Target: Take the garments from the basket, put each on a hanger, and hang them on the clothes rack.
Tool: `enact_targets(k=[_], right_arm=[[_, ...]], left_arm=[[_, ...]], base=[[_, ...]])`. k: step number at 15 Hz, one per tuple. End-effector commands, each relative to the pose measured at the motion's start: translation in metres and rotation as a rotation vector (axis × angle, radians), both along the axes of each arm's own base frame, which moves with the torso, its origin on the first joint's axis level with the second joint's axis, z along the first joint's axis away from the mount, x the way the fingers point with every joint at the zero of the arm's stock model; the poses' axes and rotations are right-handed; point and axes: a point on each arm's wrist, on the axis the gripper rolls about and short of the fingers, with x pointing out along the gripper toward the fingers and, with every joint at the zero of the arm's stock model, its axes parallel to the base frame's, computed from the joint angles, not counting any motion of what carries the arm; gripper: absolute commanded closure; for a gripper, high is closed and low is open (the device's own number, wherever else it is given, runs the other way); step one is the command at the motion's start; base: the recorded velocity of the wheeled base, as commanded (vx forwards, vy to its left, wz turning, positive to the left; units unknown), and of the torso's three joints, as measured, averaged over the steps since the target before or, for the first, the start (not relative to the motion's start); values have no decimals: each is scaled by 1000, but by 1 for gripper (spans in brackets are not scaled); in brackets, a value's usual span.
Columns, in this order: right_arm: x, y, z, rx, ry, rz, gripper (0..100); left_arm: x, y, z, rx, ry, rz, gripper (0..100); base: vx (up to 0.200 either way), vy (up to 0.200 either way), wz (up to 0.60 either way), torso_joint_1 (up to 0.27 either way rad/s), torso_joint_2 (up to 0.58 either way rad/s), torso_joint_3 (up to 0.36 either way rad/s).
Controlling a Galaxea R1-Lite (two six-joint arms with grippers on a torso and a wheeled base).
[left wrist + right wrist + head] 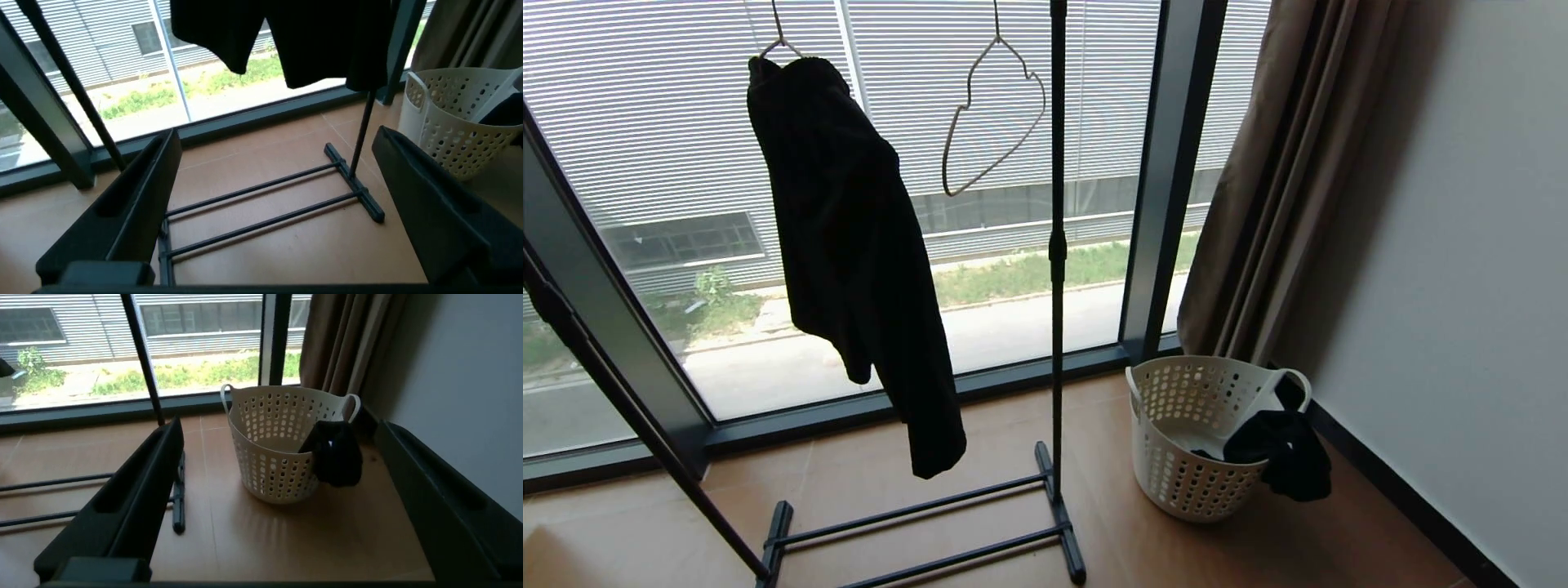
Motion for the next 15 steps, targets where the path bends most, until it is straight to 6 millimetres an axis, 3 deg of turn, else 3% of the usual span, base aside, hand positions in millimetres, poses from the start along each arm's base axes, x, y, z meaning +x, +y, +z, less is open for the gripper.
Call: enact_targets(k=[1,3,15], right_arm=[[0,0,0,0,3,1,0],[0,0,0,1,3,0,0],[0,0,0,1,2,0,0]], left_arm=[[0,0,0,0,3,2,0],[0,0,0,0,0,4,0],[0,0,0,1,2,2,0]], base=[[0,0,0,0,0,0],[0,0,0,0,0,0],[0,-200,0,1,4,3]])
